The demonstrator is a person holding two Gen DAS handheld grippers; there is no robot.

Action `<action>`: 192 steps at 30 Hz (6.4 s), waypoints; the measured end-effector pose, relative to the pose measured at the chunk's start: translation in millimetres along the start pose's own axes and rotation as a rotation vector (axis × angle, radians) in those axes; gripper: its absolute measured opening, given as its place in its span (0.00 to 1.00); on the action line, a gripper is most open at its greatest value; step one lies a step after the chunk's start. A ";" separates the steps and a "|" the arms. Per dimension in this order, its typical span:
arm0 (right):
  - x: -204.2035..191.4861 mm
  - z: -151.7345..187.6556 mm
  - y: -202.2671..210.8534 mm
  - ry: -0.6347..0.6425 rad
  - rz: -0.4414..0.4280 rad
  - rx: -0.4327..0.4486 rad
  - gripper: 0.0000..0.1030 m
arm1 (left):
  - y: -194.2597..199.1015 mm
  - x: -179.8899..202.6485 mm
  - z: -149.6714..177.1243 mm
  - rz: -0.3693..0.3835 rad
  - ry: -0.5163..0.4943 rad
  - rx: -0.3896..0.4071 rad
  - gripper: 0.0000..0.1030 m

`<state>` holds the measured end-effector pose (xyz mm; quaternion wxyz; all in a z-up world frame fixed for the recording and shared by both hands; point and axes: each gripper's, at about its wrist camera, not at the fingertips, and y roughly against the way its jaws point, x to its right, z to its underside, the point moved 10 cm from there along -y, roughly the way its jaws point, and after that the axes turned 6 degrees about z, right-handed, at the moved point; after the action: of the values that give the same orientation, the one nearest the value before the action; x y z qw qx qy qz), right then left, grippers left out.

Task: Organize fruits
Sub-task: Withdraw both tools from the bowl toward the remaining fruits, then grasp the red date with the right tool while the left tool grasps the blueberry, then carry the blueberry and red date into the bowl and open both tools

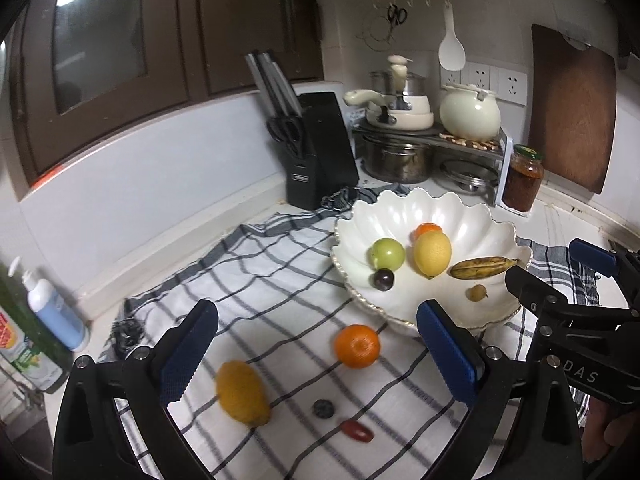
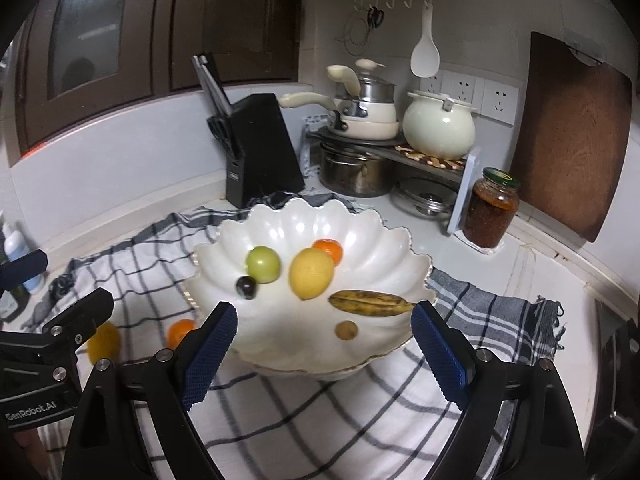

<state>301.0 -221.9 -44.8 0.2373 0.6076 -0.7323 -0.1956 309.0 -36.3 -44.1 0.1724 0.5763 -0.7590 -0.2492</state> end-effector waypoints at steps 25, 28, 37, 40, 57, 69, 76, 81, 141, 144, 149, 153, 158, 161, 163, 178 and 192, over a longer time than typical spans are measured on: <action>-76.9 49.1 22.4 0.080 -0.081 -0.018 0.87 | 33.4 -63.0 86.7 -0.095 0.096 -0.080 1.00; -94.2 59.4 18.3 0.115 -0.109 -0.026 0.87 | 35.9 -73.8 99.1 -0.116 0.108 -0.085 1.00; -127.3 86.7 3.5 0.164 -0.151 -0.081 0.83 | 27.0 -98.0 127.4 -0.167 0.138 -0.122 1.00; -135.5 94.8 -1.1 0.182 -0.158 -0.097 0.82 | 22.3 -104.0 137.7 -0.177 0.151 -0.139 1.00; -161.8 123.0 -28.0 0.231 -0.197 -0.202 0.45 | 7.8 -117.3 162.2 -0.172 0.207 -0.178 1.00; -169.4 130.7 -25.7 0.249 -0.230 -0.211 0.19 | 8.2 -117.4 162.0 -0.166 0.205 -0.174 1.00; -147.1 119.5 -17.0 0.200 -0.226 -0.184 0.19 | 9.2 -95.1 154.5 -0.130 0.172 -0.171 1.00; -128.2 110.3 -13.9 0.170 -0.214 -0.163 0.19 | 4.5 -75.6 145.5 -0.088 0.170 -0.171 1.00; -33.8 102.6 -33.3 0.003 -0.160 -0.167 0.19 | -63.6 13.6 111.6 0.062 0.018 -0.222 0.21; -28.3 94.9 -28.6 -0.003 -0.155 -0.151 0.19 | -58.1 17.2 101.9 0.064 0.010 -0.204 0.21; -14.4 79.5 -22.1 -0.013 -0.138 -0.121 0.19 | -51.9 28.9 83.0 0.085 -0.007 -0.176 0.21; -1.2 61.3 -18.5 -0.018 -0.116 -0.089 0.19 | -49.4 38.2 62.5 0.098 -0.017 -0.143 0.21; 15.6 39.6 -20.7 -0.038 -0.096 -0.064 0.19 | -49.6 49.6 28.7 0.114 -0.040 -0.099 0.21; 23.1 31.0 -25.2 -0.051 -0.089 -0.058 0.19 | -52.0 56.1 14.4 0.119 -0.055 -0.078 0.21; 25.7 27.4 -29.1 -0.054 -0.091 -0.060 0.19 | -56.7 60.3 6.4 0.127 -0.060 -0.071 0.21; 24.8 17.2 -60.0 -0.043 -0.112 -0.102 0.19 | -103.5 76.9 3.2 0.192 -0.056 -0.150 0.21; 16.5 25.3 -92.4 -0.017 -0.130 -0.179 0.20 | -134.3 80.6 14.5 0.217 -0.058 -0.234 0.23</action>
<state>357.4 -255.3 -116.7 0.2712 0.6287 -0.6728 -0.2803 384.7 -139.6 -135.4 0.2422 0.4594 -0.7873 -0.3324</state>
